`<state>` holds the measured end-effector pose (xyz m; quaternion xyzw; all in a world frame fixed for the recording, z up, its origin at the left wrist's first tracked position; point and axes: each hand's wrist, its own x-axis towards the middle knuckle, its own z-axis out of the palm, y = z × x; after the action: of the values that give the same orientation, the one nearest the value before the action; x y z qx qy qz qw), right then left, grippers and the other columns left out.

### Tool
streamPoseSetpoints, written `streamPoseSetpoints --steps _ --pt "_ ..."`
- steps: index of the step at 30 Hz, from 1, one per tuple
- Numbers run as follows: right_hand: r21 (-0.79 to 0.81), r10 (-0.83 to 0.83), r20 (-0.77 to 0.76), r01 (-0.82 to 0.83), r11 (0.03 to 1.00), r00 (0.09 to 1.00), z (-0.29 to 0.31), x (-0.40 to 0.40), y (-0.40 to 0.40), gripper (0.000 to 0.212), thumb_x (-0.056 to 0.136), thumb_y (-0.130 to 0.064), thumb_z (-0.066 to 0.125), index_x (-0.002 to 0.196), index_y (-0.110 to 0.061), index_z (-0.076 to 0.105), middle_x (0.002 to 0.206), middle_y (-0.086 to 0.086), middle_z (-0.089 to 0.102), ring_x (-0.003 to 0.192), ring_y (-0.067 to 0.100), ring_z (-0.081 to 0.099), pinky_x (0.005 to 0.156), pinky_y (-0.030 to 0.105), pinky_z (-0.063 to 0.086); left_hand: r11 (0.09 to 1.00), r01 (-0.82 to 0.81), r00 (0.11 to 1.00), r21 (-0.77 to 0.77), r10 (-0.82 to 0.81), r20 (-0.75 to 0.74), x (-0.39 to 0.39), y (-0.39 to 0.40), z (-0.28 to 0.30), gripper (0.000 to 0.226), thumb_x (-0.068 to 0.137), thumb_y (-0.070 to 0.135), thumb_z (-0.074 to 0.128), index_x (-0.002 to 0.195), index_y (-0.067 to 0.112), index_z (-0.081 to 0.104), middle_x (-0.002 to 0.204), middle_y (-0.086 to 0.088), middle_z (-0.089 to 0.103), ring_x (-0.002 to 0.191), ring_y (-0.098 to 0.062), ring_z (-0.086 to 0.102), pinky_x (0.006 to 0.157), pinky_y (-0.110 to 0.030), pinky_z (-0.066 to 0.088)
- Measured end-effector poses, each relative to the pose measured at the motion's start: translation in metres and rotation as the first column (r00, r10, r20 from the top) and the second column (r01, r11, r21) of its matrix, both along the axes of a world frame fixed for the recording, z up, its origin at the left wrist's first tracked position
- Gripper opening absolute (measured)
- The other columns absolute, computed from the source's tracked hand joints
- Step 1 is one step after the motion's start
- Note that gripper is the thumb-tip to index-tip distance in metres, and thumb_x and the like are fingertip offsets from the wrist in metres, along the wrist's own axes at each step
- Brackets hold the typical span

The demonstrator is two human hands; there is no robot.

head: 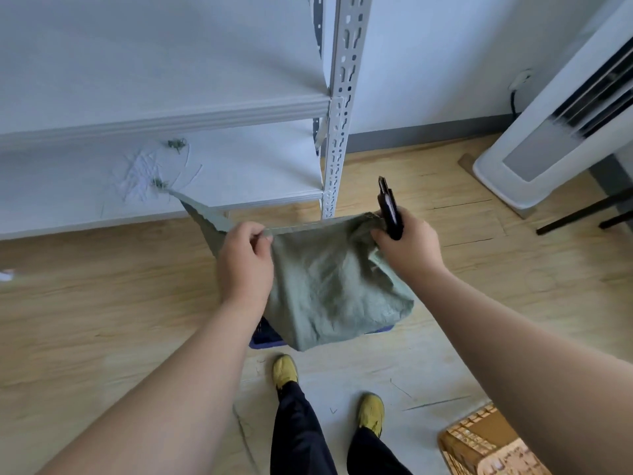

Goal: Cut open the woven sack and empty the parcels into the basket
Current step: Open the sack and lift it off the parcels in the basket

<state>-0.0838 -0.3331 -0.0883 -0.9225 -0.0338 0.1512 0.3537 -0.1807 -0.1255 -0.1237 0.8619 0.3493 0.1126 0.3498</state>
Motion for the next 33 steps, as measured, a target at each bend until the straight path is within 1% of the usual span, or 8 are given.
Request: streamPoseSetpoints --steps 3,8,13,18,22,25,28,33 --pt "-0.077 0.122 -0.105 -0.130 0.988 0.987 -0.004 -0.003 0.003 0.036 0.081 -0.019 0.067 0.117 -0.021 0.060 0.095 0.001 0.067 0.083 0.024 0.064 0.069 0.033 0.052 0.987 0.150 0.951 -0.052 -0.159 -0.267 -0.006 -0.016 -0.005 0.008 0.093 0.029 0.056 0.092 0.026 0.064 0.093 0.005 0.067 0.086 -0.021 0.062 0.072 -0.034 0.051" --pt "0.200 0.266 -0.249 -0.220 0.955 0.931 -0.008 -0.025 0.027 0.063 0.069 -0.023 0.082 0.124 -0.028 0.053 0.099 -0.002 0.065 0.087 0.017 0.063 0.078 0.035 0.054 0.971 0.052 0.963 -0.234 -0.111 -0.245 0.017 -0.029 0.010 0.011 0.087 0.029 0.064 0.098 0.027 0.068 0.088 0.010 0.063 0.093 -0.016 0.062 0.084 -0.031 0.051" --pt "0.079 0.209 -0.289 -0.194 0.978 0.934 -0.027 -0.031 0.038 0.027 0.074 -0.027 0.078 0.089 -0.019 0.056 0.075 -0.002 0.058 0.072 0.017 0.057 0.063 0.029 0.046 0.796 0.258 0.912 -0.548 -0.387 -0.134 0.018 -0.032 0.011 0.017 0.089 0.022 0.064 0.105 0.025 0.065 0.105 0.002 0.071 0.093 -0.012 0.065 0.090 -0.031 0.051" --pt "0.114 0.202 -0.307 -0.175 0.978 0.930 -0.031 -0.018 0.036 0.026 0.082 -0.020 0.072 0.074 -0.026 0.048 0.067 -0.003 0.052 0.059 0.015 0.050 0.054 0.026 0.041 0.777 0.610 0.749 0.155 -0.502 -0.433 0.036 0.016 -0.005 0.055 0.086 0.001 0.050 0.133 0.030 0.051 0.138 0.008 0.052 0.129 -0.018 0.044 0.113 -0.040 0.026" --pt "0.067 0.175 -0.273 -0.163 0.984 0.946 -0.035 -0.007 0.026 0.029 0.084 -0.020 0.070 0.071 -0.027 0.045 0.066 -0.004 0.049 0.058 0.015 0.047 0.050 0.025 0.035 0.748 0.640 0.543 0.174 -0.281 -0.791 0.037 0.055 -0.031 0.035 0.090 0.013 0.055 0.123 0.022 0.060 0.131 -0.006 0.056 0.132 -0.027 0.039 0.117 -0.048 0.009" --pt "0.112 0.107 -0.237 -0.082 0.990 0.966 -0.036 -0.001 0.025 0.018 0.084 -0.021 0.071 0.081 -0.022 0.053 0.068 -0.004 0.053 0.060 0.013 0.050 0.052 0.026 0.038 0.914 0.376 0.737 0.155 -0.193 -0.647 0.044 0.062 -0.021 0.023 0.096 0.019 0.045 0.105 0.019 0.066 0.102 -0.006 0.065 0.097 -0.029 0.059 0.089 -0.039 0.046" --pt "0.290 -0.067 -0.187 0.120 0.949 0.980 -0.031 0.008 0.029 0.015 0.084 -0.020 0.071 0.094 -0.013 0.061 0.077 0.001 0.060 0.069 0.015 0.055 0.062 0.028 0.045 0.975 0.107 0.963 0.196 -0.053 -0.265 0.052 0.054 -0.007 0.021 0.096 0.023 0.044 0.103 0.022 0.063 0.094 0.001 0.062 0.083 -0.026 0.057 0.070 -0.031 0.045" --pt "0.146 0.034 -0.222 -0.001 0.989 0.974 -0.027 0.019 0.030 0.017 0.083 -0.022 0.071 0.093 -0.014 0.060 0.071 0.001 0.057 0.071 0.024 0.058 0.069 0.041 0.052 0.984 0.167 0.961 0.069 -0.146 -0.233 0.043 0.042 0.000 0.017 0.094 0.024 0.051 0.102 0.024 0.066 0.104 -0.005 0.070 0.097 -0.030 0.063 0.079 -0.034 0.050"
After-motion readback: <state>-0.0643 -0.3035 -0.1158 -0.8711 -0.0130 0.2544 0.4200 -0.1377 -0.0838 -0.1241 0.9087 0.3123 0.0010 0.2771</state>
